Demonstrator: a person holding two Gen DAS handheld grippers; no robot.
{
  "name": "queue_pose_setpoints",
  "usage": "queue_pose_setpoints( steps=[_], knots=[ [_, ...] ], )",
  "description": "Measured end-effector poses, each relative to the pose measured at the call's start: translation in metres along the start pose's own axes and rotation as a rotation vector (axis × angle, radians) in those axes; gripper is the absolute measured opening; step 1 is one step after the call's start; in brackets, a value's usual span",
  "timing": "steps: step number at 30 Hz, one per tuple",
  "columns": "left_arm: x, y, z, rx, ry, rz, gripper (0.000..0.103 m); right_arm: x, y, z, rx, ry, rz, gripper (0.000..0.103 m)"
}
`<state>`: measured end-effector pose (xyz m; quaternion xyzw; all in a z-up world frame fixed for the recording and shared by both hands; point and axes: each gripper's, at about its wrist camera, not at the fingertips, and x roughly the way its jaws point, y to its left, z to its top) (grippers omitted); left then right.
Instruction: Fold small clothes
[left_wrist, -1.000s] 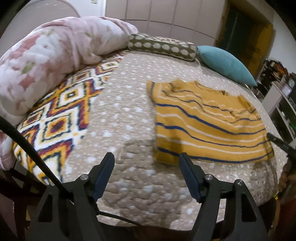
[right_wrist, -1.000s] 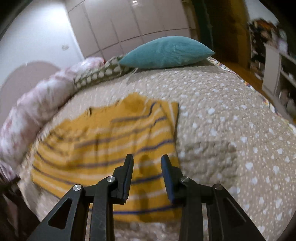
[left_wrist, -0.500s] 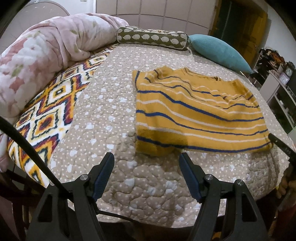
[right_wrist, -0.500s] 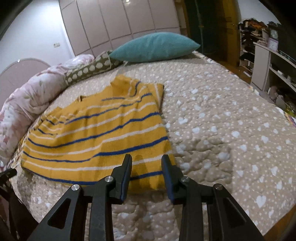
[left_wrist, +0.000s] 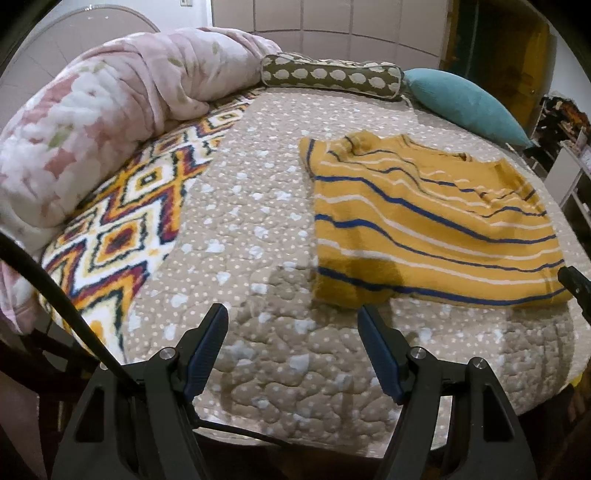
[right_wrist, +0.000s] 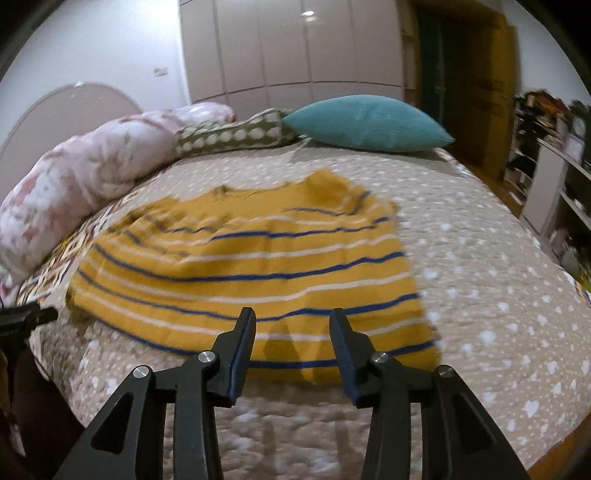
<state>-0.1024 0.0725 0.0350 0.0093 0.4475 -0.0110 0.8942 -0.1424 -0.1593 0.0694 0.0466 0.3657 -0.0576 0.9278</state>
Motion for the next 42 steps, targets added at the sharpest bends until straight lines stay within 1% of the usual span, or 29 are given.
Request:
queue_pose_setpoints(
  steps=[5, 13, 24, 28, 31, 35, 42],
  knots=[
    [-0.002, -0.002, -0.001, 0.027, -0.027, 0.06, 0.071, 0.011, 0.023, -0.008, -0.053, 0.037, 0.03, 0.045],
    [0.001, -0.006, -0.003, 0.061, -0.03, 0.105, 0.072, 0.016, 0.036, -0.013, -0.075, 0.058, 0.038, 0.046],
    [0.006, -0.008, -0.005, 0.073, -0.004, 0.121, 0.072, 0.02, 0.032, -0.015, -0.051, 0.073, 0.041, 0.047],
    [0.008, -0.009, -0.004, 0.079, 0.004, 0.126, 0.072, 0.02, 0.032, -0.015, -0.05, 0.074, 0.041, 0.048],
    [0.012, -0.01, -0.006, 0.084, 0.019, 0.13, 0.075, 0.021, 0.032, -0.016, -0.051, 0.078, 0.041, 0.049],
    [0.018, -0.01, -0.009, 0.086, 0.043, 0.127, 0.076, 0.023, 0.032, -0.018, -0.051, 0.083, 0.041, 0.05],
    [0.023, -0.01, -0.012, 0.081, 0.061, 0.117, 0.077, 0.023, 0.033, -0.019, -0.051, 0.086, 0.04, 0.05]
  ],
)
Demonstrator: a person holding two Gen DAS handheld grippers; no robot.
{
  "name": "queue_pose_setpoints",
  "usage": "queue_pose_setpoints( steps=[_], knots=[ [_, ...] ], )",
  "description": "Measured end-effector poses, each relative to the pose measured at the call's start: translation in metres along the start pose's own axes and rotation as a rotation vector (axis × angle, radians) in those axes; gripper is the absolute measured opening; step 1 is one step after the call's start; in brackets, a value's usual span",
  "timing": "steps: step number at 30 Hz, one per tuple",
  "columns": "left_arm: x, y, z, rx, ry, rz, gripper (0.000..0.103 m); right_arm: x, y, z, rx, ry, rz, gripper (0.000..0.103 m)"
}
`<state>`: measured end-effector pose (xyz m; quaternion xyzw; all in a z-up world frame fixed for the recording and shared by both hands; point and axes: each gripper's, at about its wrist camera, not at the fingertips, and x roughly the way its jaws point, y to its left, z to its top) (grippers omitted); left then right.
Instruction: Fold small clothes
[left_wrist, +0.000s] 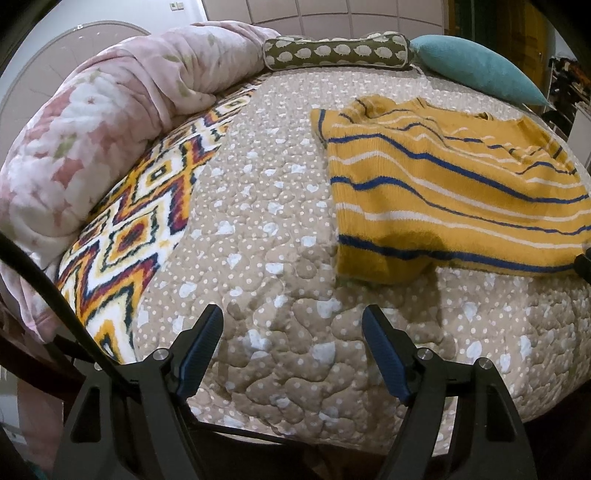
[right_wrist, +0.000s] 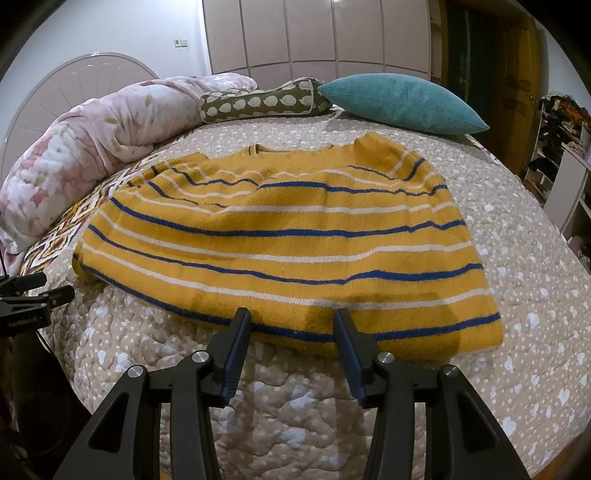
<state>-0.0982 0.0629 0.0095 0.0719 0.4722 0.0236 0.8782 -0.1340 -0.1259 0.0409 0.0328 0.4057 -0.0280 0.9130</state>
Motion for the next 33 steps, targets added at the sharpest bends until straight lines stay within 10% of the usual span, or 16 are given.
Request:
queue_pose_setpoints(
  steps=[11, 22, 27, 33],
  knots=[
    [0.003, 0.02, -0.002, -0.08, -0.018, -0.084, 0.081, -0.009, 0.014, 0.006, -0.018, -0.013, 0.097, 0.051],
    [-0.017, 0.089, -0.013, -0.266, -0.09, -0.146, 0.081, 0.021, 0.159, 0.016, -0.44, 0.01, 0.132, 0.053],
    [-0.014, 0.109, -0.023, -0.32, -0.092, -0.169, 0.081, 0.049, 0.231, 0.0, -0.732, -0.08, -0.087, 0.053],
    [-0.012, 0.127, -0.029, -0.374, -0.097, -0.173, 0.081, 0.088, 0.264, 0.022, -0.771, -0.073, -0.166, 0.053]
  ],
)
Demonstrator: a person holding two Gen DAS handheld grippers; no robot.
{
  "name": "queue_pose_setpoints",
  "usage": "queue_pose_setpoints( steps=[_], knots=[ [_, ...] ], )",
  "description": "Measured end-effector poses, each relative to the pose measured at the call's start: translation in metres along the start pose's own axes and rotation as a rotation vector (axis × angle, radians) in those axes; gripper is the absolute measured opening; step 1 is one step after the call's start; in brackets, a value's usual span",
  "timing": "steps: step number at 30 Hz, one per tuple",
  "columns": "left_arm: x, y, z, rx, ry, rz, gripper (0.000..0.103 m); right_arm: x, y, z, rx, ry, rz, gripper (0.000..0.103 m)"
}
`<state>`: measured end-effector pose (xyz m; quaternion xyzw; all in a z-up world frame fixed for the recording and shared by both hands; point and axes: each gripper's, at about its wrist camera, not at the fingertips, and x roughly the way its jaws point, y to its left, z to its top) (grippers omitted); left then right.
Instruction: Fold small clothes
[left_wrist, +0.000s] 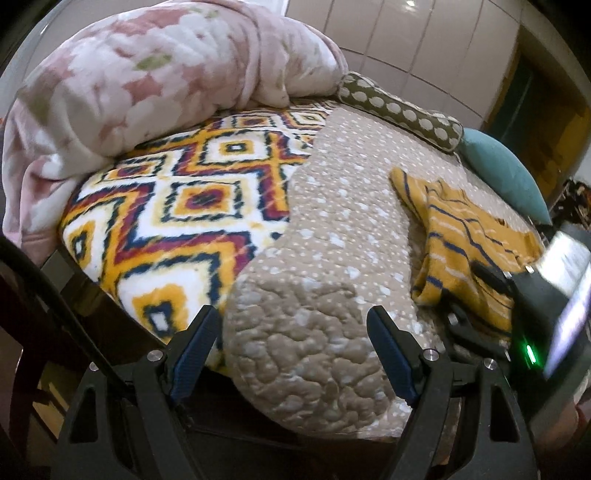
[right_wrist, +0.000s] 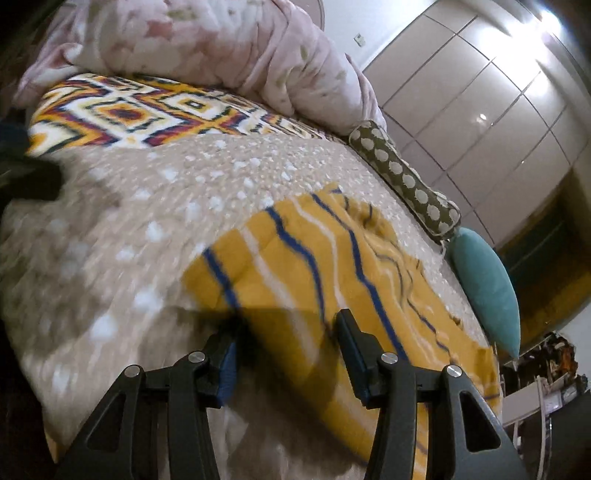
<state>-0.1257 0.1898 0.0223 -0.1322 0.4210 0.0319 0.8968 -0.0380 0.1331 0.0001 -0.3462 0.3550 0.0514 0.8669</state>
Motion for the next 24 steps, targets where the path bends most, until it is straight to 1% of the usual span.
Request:
queue_pose_setpoints(
  steps=[1, 2, 5, 6, 7, 8, 9, 11, 12, 14, 15, 16, 17, 18, 19, 20, 21, 22, 24],
  knots=[
    [0.0, 0.002, 0.0, -0.007, 0.0, -0.001, 0.081, 0.005, -0.001, 0.007, 0.005, 0.005, -0.004, 0.05],
    [-0.001, 0.003, 0.0, -0.012, 0.0, -0.003, 0.081, 0.012, -0.003, 0.013, 0.015, 0.013, -0.001, 0.039],
    [-0.004, 0.001, 0.001, -0.007, 0.0, 0.004, 0.081, 0.022, -0.01, 0.02, 0.068, 0.042, 0.041, 0.018],
    [-0.005, -0.001, 0.003, -0.001, 0.002, 0.008, 0.081, 0.021, -0.014, 0.021, 0.088, 0.041, 0.054, 0.016],
    [-0.006, -0.004, 0.004, 0.009, 0.003, 0.011, 0.081, 0.016, -0.026, 0.021, 0.137, 0.03, 0.09, 0.012],
    [-0.008, -0.008, 0.006, 0.018, 0.001, 0.014, 0.081, 0.012, -0.04, 0.02, 0.194, 0.019, 0.122, 0.01],
    [-0.01, -0.013, 0.008, 0.03, -0.003, 0.017, 0.081, 0.006, -0.061, 0.019, 0.278, 0.003, 0.16, 0.01],
    [-0.015, -0.026, 0.013, 0.054, -0.008, 0.013, 0.081, -0.011, -0.116, 0.01, 0.488, -0.052, 0.216, 0.008],
    [-0.017, -0.032, 0.015, 0.065, -0.012, 0.005, 0.081, -0.022, -0.147, -0.001, 0.597, -0.085, 0.225, 0.008],
    [-0.021, -0.048, 0.017, 0.091, -0.02, -0.011, 0.081, -0.04, -0.207, -0.039, 0.811, -0.136, 0.262, 0.008],
    [-0.022, -0.057, 0.018, 0.108, -0.021, -0.019, 0.081, -0.047, -0.233, -0.066, 0.912, -0.153, 0.274, 0.008],
    [-0.021, -0.067, 0.018, 0.128, -0.019, -0.029, 0.081, -0.054, -0.255, -0.1, 1.012, -0.162, 0.262, 0.008],
    [-0.02, -0.078, 0.018, 0.148, -0.013, -0.041, 0.081, -0.057, -0.267, -0.125, 1.072, -0.159, 0.245, 0.008],
    [-0.019, -0.086, 0.016, 0.161, -0.007, -0.049, 0.081, -0.06, -0.277, -0.158, 1.142, -0.142, 0.217, 0.008],
    [-0.016, -0.097, 0.015, 0.183, 0.007, -0.063, 0.081, -0.06, -0.283, -0.193, 1.208, -0.106, 0.181, 0.008],
    [-0.013, -0.107, 0.014, 0.201, 0.02, -0.076, 0.081, -0.058, -0.284, -0.217, 1.25, -0.071, 0.161, 0.008],
    [-0.009, -0.118, 0.013, 0.222, 0.036, -0.091, 0.081, -0.052, -0.283, -0.238, 1.279, -0.03, 0.159, 0.008],
    [-0.005, -0.13, 0.012, 0.241, 0.053, -0.107, 0.081, -0.044, -0.28, -0.256, 1.301, 0.014, 0.176, 0.008],
    [0.001, -0.152, 0.011, 0.272, 0.081, -0.141, 0.081, -0.031, -0.274, -0.278, 1.34, 0.051, 0.21, 0.008]
  ],
)
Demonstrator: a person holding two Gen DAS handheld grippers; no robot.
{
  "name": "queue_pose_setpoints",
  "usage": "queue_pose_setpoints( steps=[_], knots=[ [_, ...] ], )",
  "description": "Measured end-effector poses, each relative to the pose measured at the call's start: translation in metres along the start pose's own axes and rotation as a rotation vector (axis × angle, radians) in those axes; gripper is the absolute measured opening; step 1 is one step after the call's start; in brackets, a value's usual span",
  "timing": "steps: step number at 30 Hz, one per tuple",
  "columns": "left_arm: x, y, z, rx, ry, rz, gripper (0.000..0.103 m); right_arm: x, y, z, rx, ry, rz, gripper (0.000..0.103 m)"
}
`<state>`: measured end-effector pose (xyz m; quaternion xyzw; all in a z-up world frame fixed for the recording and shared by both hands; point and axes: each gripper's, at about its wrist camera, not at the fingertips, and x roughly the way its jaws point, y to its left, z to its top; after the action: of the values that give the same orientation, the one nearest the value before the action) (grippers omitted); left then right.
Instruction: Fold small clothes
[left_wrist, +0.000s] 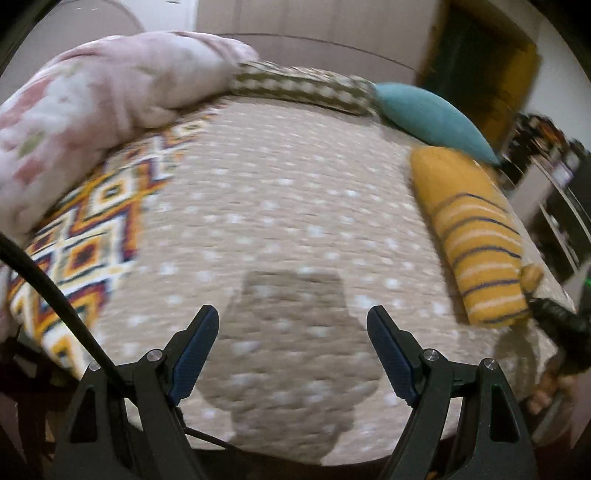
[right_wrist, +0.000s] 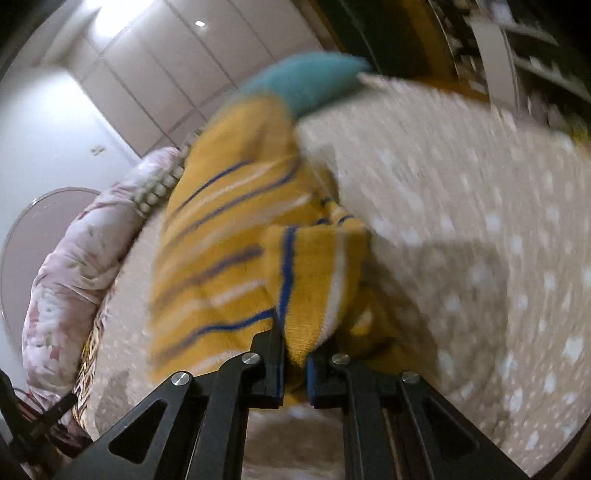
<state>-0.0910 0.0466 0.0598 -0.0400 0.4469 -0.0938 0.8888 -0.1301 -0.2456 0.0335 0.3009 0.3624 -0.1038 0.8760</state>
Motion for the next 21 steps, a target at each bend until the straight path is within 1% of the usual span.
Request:
queue_pose_setpoints(
  steps=[2, 4, 6, 9, 11, 13, 15, 17, 18, 19, 21],
  knots=[
    [0.005, -0.02, 0.004, 0.028, 0.01, -0.025, 0.081, 0.0, -0.006, -0.005, 0.005, -0.008, 0.037, 0.008],
    [0.008, -0.042, 0.008, 0.06, 0.014, -0.043, 0.081, 0.001, -0.004, -0.003, -0.006, -0.015, 0.065, 0.008],
    [0.01, -0.06, 0.011, 0.091, 0.014, -0.057, 0.081, -0.003, -0.005, -0.005, -0.019, -0.024, 0.072, 0.008],
    [0.016, -0.085, 0.017, 0.141, 0.015, -0.078, 0.081, -0.012, -0.015, -0.015, -0.014, -0.021, 0.107, 0.009],
    [0.021, -0.099, 0.021, 0.169, 0.021, -0.091, 0.081, -0.018, -0.024, -0.017, -0.003, -0.013, 0.129, 0.011],
    [0.024, -0.11, 0.026, 0.188, 0.019, -0.106, 0.081, -0.029, -0.032, -0.016, 0.015, -0.012, 0.147, 0.017],
    [0.026, -0.115, 0.029, 0.198, 0.012, -0.113, 0.081, -0.048, -0.041, -0.012, 0.028, -0.044, 0.143, 0.017],
    [0.029, -0.117, 0.033, 0.204, 0.006, -0.111, 0.081, -0.067, -0.043, -0.005, 0.019, -0.101, 0.112, 0.017],
    [0.031, -0.118, 0.034, 0.203, 0.004, -0.108, 0.081, -0.077, -0.042, 0.0, 0.014, -0.135, 0.107, 0.019],
    [0.033, -0.119, 0.036, 0.197, 0.006, -0.106, 0.081, -0.085, -0.038, 0.009, 0.005, -0.166, 0.119, 0.02],
    [0.036, -0.12, 0.037, 0.185, 0.01, -0.115, 0.081, -0.091, -0.023, 0.027, -0.043, -0.195, 0.155, 0.02]
  ],
)
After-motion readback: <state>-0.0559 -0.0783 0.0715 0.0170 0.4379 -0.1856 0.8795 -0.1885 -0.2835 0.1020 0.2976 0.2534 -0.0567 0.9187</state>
